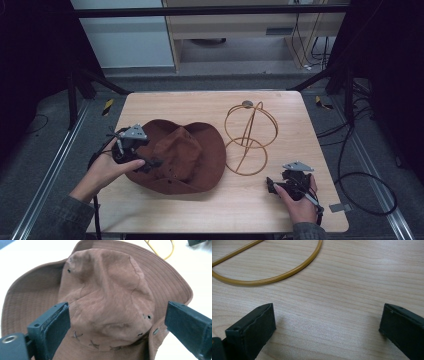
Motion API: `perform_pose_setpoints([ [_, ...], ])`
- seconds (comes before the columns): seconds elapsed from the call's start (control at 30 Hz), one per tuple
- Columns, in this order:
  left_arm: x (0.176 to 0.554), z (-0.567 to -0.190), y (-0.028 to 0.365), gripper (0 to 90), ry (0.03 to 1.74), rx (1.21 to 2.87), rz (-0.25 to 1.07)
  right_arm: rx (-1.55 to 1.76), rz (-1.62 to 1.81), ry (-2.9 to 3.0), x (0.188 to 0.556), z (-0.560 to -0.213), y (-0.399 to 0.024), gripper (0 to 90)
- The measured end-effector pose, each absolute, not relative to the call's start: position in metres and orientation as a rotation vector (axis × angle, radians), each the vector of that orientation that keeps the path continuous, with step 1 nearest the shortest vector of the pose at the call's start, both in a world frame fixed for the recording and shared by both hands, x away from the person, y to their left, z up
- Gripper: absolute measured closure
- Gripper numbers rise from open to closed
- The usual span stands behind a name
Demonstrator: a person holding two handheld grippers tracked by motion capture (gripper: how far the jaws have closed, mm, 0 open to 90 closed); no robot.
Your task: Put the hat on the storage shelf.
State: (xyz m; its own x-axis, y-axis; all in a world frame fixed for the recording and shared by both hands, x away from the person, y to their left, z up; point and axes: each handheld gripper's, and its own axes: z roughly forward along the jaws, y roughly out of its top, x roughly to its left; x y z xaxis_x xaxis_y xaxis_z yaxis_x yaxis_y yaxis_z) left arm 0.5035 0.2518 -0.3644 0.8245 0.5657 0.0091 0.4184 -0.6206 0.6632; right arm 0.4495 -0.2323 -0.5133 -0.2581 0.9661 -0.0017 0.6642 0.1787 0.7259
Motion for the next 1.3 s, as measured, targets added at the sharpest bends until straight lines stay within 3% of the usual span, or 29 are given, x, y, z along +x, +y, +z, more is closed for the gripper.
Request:
perform_pose_setpoints([
  [0.53, 0.539, -0.346, 0.225, 4.7, 0.727, 2.448, 0.328, 1.53, 0.856, 1.993, 0.449, -0.513, -0.232, 0.4],
  [0.9, 0.547, -0.357, 0.209, 5.4, 0.711, 2.492, 0.335, 1.53, 0.856, 1.992, 0.449, -0.513, -0.232, 0.5],
  [1.3, 0.554, -0.381, 0.19, 15.2, 0.756, 2.516, 0.321, 1.536, 0.858, 1.993, 0.449, -0.513, -0.231, 0.4],
])
